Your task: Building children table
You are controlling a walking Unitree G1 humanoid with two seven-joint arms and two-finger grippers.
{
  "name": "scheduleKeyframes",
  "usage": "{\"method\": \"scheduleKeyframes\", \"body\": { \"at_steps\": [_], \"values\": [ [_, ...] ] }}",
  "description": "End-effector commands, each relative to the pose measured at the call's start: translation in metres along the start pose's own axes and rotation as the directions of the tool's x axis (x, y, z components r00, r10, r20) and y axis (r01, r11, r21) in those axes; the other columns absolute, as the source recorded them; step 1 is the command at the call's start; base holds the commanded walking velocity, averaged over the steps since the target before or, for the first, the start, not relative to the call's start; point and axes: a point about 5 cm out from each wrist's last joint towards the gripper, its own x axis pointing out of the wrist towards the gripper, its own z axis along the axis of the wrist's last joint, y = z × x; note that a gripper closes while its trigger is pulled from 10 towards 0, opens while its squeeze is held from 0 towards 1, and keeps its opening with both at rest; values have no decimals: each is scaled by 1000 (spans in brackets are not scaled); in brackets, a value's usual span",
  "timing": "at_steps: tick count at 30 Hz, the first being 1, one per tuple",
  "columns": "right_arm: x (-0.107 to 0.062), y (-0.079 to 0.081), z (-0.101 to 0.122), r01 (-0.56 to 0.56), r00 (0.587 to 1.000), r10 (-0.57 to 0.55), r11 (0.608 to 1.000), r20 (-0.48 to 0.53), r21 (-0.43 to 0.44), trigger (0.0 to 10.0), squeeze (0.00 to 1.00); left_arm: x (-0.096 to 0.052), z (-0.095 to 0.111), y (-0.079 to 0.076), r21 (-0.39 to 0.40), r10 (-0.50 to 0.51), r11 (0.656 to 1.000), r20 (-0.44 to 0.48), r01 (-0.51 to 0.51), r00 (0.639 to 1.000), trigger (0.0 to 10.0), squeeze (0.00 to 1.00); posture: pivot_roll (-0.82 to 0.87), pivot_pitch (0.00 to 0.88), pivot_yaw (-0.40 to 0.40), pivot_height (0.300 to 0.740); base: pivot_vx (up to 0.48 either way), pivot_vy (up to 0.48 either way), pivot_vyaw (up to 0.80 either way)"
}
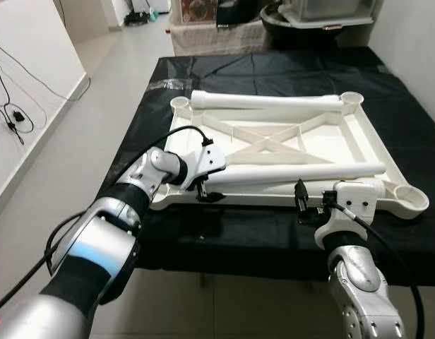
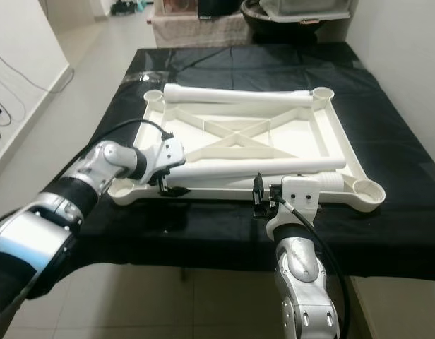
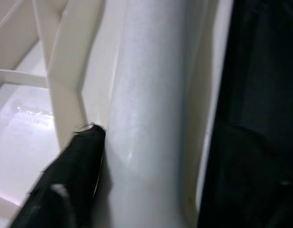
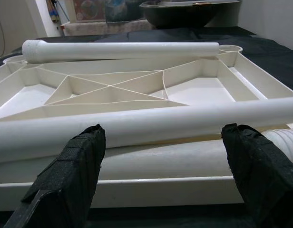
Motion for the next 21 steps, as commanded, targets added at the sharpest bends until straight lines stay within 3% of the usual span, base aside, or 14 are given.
{"method": "scheduleKeyframes", "body": {
  "at_steps": [1,16,21],
  "values": [
    [-1,-1,1,7,1000,-6,1000,-7,8,10000,0,-4,-24,-6,-54,-25,998,-92,21,995,0,0,42,180,38,740,0,0,0],
    [5,-5,3,37,999,-36,999,-7,34,10000,0,-8,-24,-4,-42,-35,999,-95,31,995,0,0,42,163,33,740,0,0,0],
    [10,-1,12,-6,999,4,998,38,59,10000,0,-5,-12,-1,-76,35,997,34,-33,999,0,0,36,134,30,740,0,0,0]
  ]
}}
